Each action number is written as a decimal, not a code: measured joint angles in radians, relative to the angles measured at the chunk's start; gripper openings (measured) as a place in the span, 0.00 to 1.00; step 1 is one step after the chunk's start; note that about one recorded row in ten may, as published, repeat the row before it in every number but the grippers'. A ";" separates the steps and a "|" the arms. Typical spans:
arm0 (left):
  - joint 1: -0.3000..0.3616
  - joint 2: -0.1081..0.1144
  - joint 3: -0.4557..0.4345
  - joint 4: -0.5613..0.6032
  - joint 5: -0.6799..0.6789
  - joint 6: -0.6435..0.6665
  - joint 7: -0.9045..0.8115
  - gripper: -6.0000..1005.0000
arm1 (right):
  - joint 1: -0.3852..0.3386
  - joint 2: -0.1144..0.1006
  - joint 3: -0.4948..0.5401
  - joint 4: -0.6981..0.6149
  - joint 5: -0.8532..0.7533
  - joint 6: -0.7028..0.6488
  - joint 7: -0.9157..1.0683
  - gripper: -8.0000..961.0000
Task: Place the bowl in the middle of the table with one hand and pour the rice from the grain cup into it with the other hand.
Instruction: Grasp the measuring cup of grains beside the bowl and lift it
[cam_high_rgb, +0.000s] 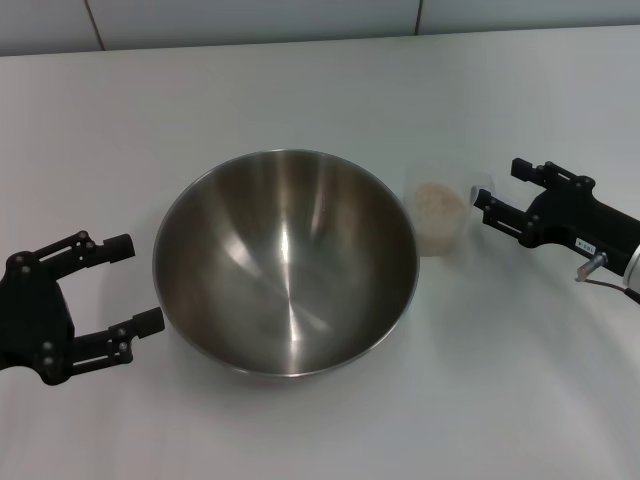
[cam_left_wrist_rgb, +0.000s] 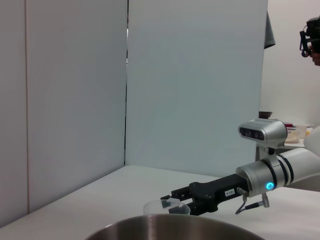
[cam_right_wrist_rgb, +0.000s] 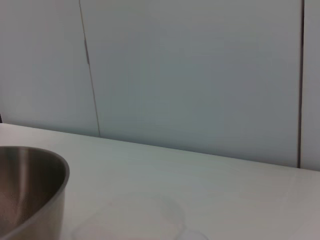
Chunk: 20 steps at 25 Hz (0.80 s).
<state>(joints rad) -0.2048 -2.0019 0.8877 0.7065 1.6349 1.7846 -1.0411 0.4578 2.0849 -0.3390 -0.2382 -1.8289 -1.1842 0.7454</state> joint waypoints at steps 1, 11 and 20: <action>0.000 0.000 0.000 -0.001 0.000 -0.001 0.003 0.81 | 0.002 0.000 0.000 0.001 0.000 0.000 0.000 0.75; -0.005 0.000 -0.003 -0.002 0.000 -0.002 0.004 0.81 | 0.006 0.000 0.002 0.003 0.013 0.000 0.000 0.75; -0.004 0.002 -0.004 -0.002 0.000 -0.004 0.006 0.81 | 0.007 0.001 0.002 0.007 0.036 0.001 0.000 0.75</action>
<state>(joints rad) -0.2091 -2.0003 0.8835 0.7040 1.6352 1.7809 -1.0354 0.4651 2.0861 -0.3375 -0.2312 -1.7930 -1.1832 0.7455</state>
